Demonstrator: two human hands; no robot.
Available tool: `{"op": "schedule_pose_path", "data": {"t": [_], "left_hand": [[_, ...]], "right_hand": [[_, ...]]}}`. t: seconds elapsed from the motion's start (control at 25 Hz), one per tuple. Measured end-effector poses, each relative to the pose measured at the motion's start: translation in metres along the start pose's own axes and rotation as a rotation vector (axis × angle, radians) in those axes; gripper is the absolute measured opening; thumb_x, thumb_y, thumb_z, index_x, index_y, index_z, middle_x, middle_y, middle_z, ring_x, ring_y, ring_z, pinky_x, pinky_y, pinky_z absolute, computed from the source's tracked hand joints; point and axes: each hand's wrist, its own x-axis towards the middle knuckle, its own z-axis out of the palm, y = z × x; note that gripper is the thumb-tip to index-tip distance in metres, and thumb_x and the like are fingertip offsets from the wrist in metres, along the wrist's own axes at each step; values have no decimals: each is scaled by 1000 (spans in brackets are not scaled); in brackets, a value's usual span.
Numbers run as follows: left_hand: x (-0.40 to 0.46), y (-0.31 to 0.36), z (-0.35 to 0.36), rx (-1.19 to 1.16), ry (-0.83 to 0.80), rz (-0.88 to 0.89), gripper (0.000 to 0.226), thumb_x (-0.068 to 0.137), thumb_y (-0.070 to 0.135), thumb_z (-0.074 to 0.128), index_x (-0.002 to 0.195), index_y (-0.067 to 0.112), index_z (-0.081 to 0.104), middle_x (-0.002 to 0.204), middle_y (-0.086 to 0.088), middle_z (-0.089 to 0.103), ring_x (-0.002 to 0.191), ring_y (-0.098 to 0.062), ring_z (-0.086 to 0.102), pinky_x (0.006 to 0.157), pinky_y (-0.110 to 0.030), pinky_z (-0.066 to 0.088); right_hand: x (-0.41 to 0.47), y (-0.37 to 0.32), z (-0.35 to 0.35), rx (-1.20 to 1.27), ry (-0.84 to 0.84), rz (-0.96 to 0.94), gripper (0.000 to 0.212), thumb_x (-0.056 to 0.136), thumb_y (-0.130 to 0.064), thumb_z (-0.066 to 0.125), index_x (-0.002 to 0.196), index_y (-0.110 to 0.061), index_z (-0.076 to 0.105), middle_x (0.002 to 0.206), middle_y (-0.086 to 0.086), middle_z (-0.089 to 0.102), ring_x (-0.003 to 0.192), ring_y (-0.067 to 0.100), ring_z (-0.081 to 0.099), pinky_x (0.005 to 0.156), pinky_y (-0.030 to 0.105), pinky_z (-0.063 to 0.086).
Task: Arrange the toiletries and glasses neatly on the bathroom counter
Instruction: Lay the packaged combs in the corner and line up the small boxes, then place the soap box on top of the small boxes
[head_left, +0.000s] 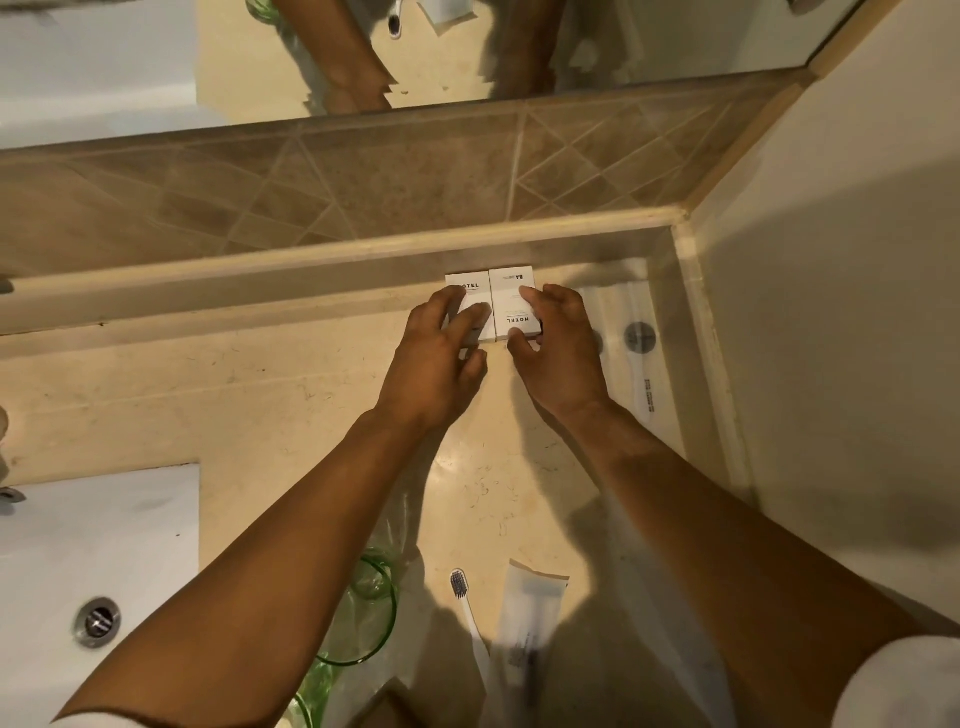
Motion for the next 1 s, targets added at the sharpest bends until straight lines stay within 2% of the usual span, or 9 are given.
{"op": "schedule_pose_path", "data": {"t": [0.12,0.2,0.36,0.44,0.56,0.72,0.84,1.0], "left_hand": [[-7,13,-14,44,-9,17,66,89,27,72,149,16,46,159,-13,32,143,-33,33,115,-41,35],[-14,24,-24,67,-1,18,68,89,30,72,149,14,44,158,-14,34,142,-34,34,114,-42,36],[-38,45,-41,103,22,51,56,92,25,67,143,8,50,147,-17,46,133,-37,44,108,-48,42],[-58,57,-47,104,41,83,50,92,21,65,139,7,53,140,-17,52,126,-38,49,103,-47,44],[-93,76,-47,83,72,126,43,94,18,62,135,6,56,131,-17,58,119,-37,55,97,-44,47],[-144,95,-31,21,64,167,35,95,17,61,128,8,61,120,-13,63,106,-30,62,85,-39,52],[-182,104,-18,-39,29,163,32,94,15,62,126,9,63,117,-11,64,97,-27,64,79,-36,52],[-228,99,-6,-48,-43,122,32,94,12,61,125,6,64,118,-14,64,97,-31,66,80,-38,51]], "right_hand": [[-17,-8,-12,11,32,-50,52,91,-10,67,141,-12,53,147,13,40,125,26,52,105,39,49],[-32,-12,-20,18,64,-41,53,89,-10,67,139,-12,52,143,13,42,123,26,52,103,41,51],[-75,-16,-36,56,101,23,52,89,-12,66,139,-11,53,140,13,47,118,27,58,100,39,53],[-107,-13,-46,99,120,-22,48,91,-10,65,137,-7,54,139,16,47,121,30,58,101,41,52],[-150,-7,-58,88,152,-95,44,90,-8,66,134,-4,56,134,19,49,113,33,62,99,44,52],[-193,-2,-67,48,80,52,46,93,-17,64,137,-20,52,141,7,43,119,25,59,104,41,50],[-229,3,-67,48,64,51,43,94,-18,62,136,-19,52,139,7,44,120,25,59,103,42,50],[-263,10,-50,23,-1,68,38,92,-15,60,130,-16,58,134,9,48,118,27,61,101,45,50]]}}
